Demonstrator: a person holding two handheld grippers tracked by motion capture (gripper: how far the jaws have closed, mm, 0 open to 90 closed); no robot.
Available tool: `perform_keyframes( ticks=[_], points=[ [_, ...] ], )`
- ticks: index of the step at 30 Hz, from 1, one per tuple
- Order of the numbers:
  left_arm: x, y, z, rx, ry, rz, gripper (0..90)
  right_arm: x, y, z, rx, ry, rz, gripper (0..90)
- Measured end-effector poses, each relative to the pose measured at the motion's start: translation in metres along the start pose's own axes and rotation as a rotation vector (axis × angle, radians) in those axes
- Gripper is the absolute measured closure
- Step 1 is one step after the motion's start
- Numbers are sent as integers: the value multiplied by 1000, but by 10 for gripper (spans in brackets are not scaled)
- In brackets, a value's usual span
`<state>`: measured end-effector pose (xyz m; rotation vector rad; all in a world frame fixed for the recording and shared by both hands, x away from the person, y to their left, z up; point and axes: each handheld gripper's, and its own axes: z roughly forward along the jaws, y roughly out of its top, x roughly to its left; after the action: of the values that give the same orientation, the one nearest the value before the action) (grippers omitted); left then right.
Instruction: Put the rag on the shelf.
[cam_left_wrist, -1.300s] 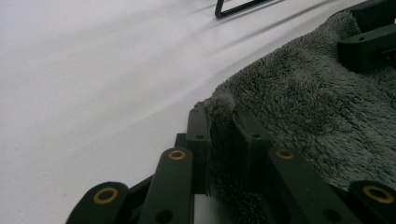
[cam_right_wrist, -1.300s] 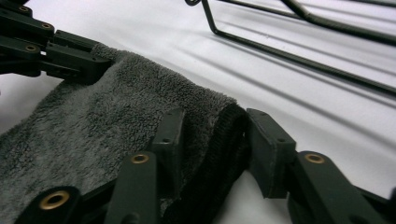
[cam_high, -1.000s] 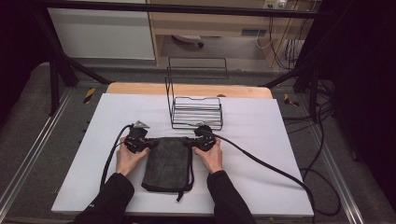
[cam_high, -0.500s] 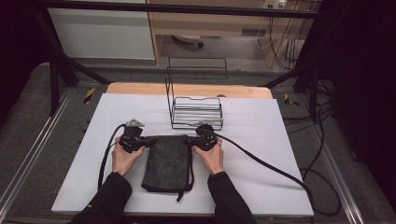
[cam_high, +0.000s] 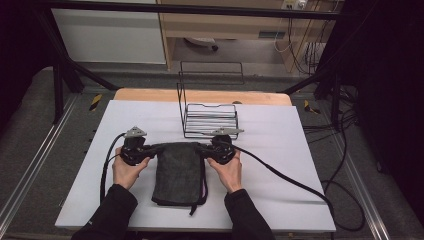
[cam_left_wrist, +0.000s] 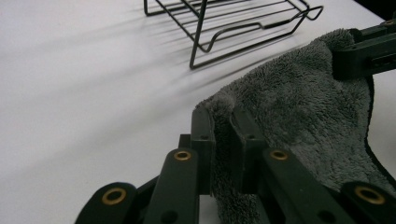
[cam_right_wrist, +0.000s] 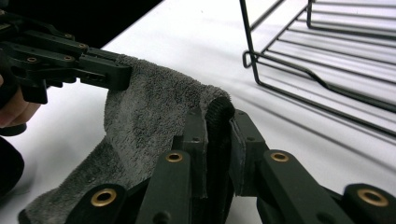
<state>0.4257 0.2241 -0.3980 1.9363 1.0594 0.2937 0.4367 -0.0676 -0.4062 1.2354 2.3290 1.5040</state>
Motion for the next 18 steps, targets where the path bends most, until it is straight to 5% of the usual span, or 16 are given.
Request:
perform_keyframes(
  ticks=[18],
  points=[
    [-25, 20, -37, -130, 0, 60, 808, 16, 14, -35, -137, 24, -61, 794]
  ],
)
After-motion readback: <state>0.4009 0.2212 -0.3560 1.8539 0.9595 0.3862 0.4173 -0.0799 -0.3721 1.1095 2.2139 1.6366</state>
